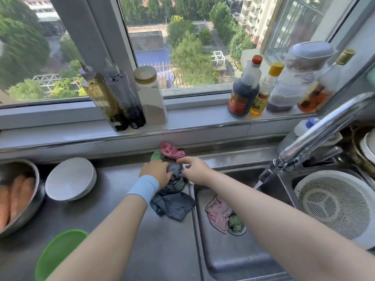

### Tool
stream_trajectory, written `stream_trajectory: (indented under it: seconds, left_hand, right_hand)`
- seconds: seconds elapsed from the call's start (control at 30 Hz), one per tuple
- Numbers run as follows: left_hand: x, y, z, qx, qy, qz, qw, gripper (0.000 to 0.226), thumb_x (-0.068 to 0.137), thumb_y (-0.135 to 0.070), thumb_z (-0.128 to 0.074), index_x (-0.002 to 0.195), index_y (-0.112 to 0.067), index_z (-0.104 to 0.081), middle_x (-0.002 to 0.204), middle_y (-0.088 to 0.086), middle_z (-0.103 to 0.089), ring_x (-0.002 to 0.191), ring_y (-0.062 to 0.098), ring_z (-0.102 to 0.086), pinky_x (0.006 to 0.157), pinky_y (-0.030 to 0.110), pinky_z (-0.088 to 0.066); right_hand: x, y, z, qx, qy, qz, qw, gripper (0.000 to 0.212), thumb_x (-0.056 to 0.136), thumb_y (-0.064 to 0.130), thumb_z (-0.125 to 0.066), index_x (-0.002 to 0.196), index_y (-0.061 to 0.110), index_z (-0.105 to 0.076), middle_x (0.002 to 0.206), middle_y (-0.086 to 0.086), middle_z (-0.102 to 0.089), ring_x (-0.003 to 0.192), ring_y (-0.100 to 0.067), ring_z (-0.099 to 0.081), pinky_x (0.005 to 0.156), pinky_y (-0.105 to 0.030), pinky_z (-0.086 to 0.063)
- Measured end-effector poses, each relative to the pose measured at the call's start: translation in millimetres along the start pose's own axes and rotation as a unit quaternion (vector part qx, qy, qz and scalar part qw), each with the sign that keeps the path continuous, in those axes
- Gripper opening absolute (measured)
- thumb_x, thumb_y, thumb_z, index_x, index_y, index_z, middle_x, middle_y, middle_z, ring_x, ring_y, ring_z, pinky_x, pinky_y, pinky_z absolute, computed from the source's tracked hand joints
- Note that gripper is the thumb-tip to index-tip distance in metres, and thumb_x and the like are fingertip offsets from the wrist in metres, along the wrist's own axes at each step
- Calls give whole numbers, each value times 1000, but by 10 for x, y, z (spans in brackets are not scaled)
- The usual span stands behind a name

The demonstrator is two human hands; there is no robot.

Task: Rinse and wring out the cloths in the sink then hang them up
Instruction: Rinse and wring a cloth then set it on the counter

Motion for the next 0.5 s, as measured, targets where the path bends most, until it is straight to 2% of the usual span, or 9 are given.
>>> stream_trajectory:
  seconds: [0.1,0.2,0.27,0.33,0.43,0.5]
  left_hand:
    - [-37,-297,213,-23,-136,-24,990,35,90,-37,-50,120,-24,-63,116,4,-61,112,28,-51,91,38,-40]
    - [-83,-774,186,-154,-147,-88,973,29,89,-30,-55,115,-24,-64,112,2,-61,109,26,-52,92,40,-44]
    - [-79,-1091,6,-198,-103,-115,968,27,90,-29,-54,115,-24,-63,111,0,-61,107,24,-53,90,39,-47]
    - [-48,-1357,-278,-221,-32,-122,967,27,91,-30,-53,115,-25,-61,113,0,-59,106,23,-56,88,36,-49]
    - [-4,-1652,-811,-228,87,-108,964,31,92,-29,-51,121,-25,-60,121,2,-58,111,23,-57,96,32,-46]
    - [22,-1779,-1151,-214,147,-95,961,35,92,-27,-49,126,-20,-58,127,7,-57,116,27,-56,98,29,-43]
  right_hand:
    - [-149,-322,176,37,-46,-31,998,37,89,9,-50,118,24,-67,116,2,-67,99,-15,-62,71,-15,-45]
    - [-451,-829,164,35,-27,-69,997,29,90,6,-50,107,20,-68,102,2,-68,76,-8,-61,60,-16,-46]
    - [-688,-1315,137,29,-14,-128,991,25,90,5,-51,101,21,-67,95,2,-68,61,-5,-59,45,-15,-42]
    - [-921,-1795,105,22,2,-194,981,21,90,2,-53,95,20,-63,81,0,-65,51,-7,-55,38,-14,-38]
    - [-1158,-2339,81,1,12,-250,968,24,88,6,-52,77,25,-60,62,8,-53,53,-11,-49,36,-14,-33]
    - [-1199,-2580,53,5,8,-259,966,27,87,7,-51,73,26,-62,59,16,-52,57,-12,-49,38,-13,-33]
Point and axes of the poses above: each hand's wrist, its own x-axis towards the middle knuckle, its own z-axis out of the back of the hand, y = z × x, the point moved 10 cm from there along x, towards the middle knuckle
